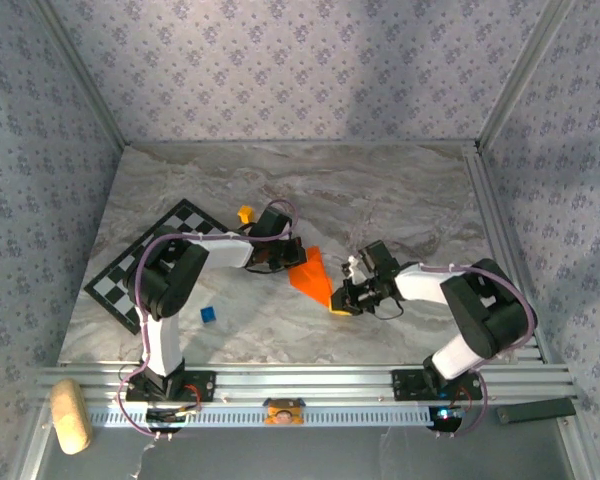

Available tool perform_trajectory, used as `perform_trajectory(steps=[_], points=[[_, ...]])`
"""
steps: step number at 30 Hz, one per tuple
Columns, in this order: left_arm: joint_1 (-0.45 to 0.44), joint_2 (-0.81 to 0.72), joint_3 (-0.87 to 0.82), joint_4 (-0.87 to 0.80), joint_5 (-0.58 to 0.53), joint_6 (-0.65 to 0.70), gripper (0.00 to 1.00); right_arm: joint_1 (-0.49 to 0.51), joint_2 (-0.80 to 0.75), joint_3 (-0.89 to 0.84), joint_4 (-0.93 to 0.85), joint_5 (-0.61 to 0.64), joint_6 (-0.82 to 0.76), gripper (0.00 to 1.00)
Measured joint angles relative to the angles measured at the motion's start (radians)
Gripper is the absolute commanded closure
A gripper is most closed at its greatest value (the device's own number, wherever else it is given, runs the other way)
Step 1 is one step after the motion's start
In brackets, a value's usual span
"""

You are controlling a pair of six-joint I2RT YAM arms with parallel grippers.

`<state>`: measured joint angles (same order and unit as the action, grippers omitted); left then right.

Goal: Fold a paper plane with a square sheet of paper (pick it up from the middle)
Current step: Fourth fold the wing at the center of the table, then turn over the paper at the center of the table.

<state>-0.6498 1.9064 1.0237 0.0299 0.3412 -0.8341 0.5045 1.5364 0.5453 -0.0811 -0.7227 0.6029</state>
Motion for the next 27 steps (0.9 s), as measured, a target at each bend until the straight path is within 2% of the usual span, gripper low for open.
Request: perform_trajectory(steps=[1,6,11,19,27], points=[[0.0,0.0,0.0,0.0,0.002,0.0,0.96,-0.005,-0.018,-0.01,-0.008,0.0,0.003,0.76],[0.004,0.0,0.0,-0.001,0.008,-0.005,0.95,-0.022,-0.121,-0.021,-0.04,0.008,0.029,0.72],[0.006,0.0,0.0,-0.004,0.011,-0.016,0.96,-0.027,-0.158,-0.023,-0.024,0.045,0.171,0.64],[0.008,0.0,0.0,-0.005,0.011,-0.023,0.96,0.005,-0.135,-0.036,-0.012,0.08,0.297,0.64],[0.008,0.0,0.0,-0.006,0.011,-0.023,0.96,0.018,-0.105,-0.038,-0.015,0.083,0.318,0.67]])
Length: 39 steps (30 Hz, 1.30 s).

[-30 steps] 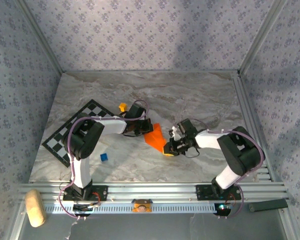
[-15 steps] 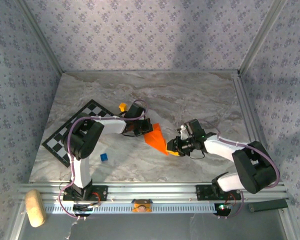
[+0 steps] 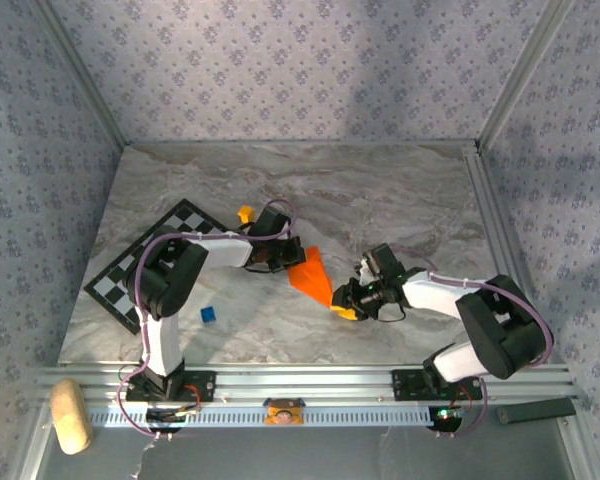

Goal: Fold a paper plane with a square sheet of paper (pick it up from the middle)
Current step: Turn over the paper at the center of the table.

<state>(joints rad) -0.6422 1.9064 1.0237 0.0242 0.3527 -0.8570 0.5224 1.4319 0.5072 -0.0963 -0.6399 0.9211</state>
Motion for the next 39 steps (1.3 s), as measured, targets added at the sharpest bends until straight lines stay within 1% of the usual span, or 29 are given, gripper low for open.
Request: perform_trajectory(steps=[11,18,23,27,33,39], points=[[0.0,0.0,0.0,0.0,0.0,0.0,0.96,0.012,0.017,0.019,-0.019,0.016,0.003,0.73],[0.0,0.0,0.0,-0.001,0.0,0.0,0.96,0.051,0.032,0.057,-0.028,0.056,-0.009,0.73],[0.0,0.0,0.0,-0.001,0.0,0.0,0.96,0.061,0.033,0.068,-0.021,0.085,-0.012,0.71],[0.001,0.0,0.0,-0.002,0.0,0.0,0.96,0.061,0.033,0.068,0.008,0.092,-0.011,0.69],[0.001,-0.001,0.0,-0.002,0.0,-0.004,0.96,0.056,0.033,0.066,0.073,0.094,-0.011,0.69],[0.001,-0.001,0.0,-0.001,0.002,-0.008,0.96,0.041,0.033,0.055,0.117,0.093,-0.008,0.73]])
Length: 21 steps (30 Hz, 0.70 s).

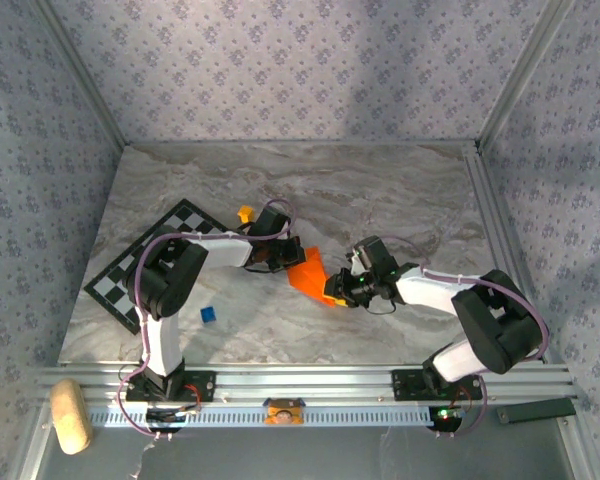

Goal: Fold a paper plane with a square sheet of paper (pick it up from the middle)
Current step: Turn over the paper at the center of the table.

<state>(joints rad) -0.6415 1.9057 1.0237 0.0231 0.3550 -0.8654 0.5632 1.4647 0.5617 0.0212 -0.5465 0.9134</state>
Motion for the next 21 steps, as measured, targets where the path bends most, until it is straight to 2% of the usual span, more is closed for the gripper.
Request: perform_trajectory(steps=[9,14,19,21], points=[[0.0,0.0,0.0,0.002,0.003,-0.011,0.94,-0.013,0.0,-0.016,0.032,-0.02,0.008,0.89],[0.0,-0.003,-0.006,0.007,0.019,-0.036,0.87,-0.024,-0.001,-0.029,0.045,-0.038,0.011,0.94],[0.0,-0.042,-0.013,-0.017,0.019,-0.044,0.71,-0.043,-0.027,-0.045,0.048,-0.054,0.006,0.97],[0.0,-0.071,-0.013,-0.026,0.019,-0.043,0.6,-0.054,-0.046,-0.049,0.047,-0.061,-0.008,0.97]])
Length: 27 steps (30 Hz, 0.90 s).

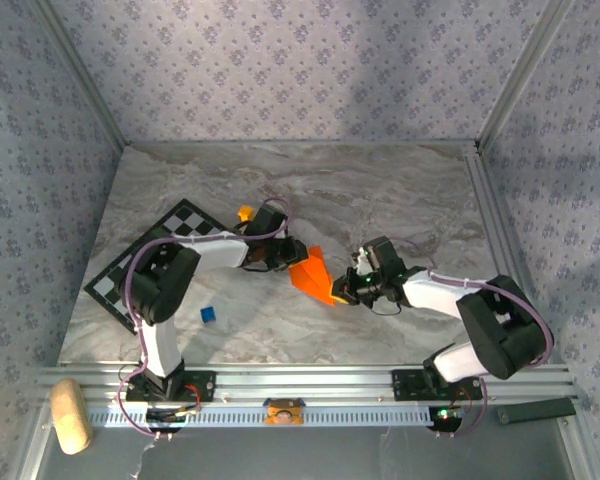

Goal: Fold a paper plane with a square sheet of paper (pick it up from the middle)
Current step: Turn over the paper at the center of the table.

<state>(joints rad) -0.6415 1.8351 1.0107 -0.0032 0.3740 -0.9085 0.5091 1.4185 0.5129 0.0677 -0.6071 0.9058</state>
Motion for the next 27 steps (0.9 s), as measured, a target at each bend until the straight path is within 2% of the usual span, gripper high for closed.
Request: perform_trajectory(steps=[7,14,21,27], points=[[0.0,-0.122,-0.003,0.003,-0.002,0.012,0.55,-0.055,-0.085,-0.002,-0.068,-0.01,-0.099,0.98],[-0.008,-0.266,-0.072,0.006,-0.077,0.037,0.5,-0.108,-0.162,0.083,-0.278,0.039,-0.293,0.98],[-0.01,-0.399,-0.16,0.007,-0.185,0.051,0.45,-0.109,-0.161,0.225,-0.435,0.102,-0.458,0.98],[-0.01,-0.468,-0.208,0.03,-0.227,0.055,0.44,-0.09,-0.153,0.294,-0.523,0.183,-0.534,0.98]])
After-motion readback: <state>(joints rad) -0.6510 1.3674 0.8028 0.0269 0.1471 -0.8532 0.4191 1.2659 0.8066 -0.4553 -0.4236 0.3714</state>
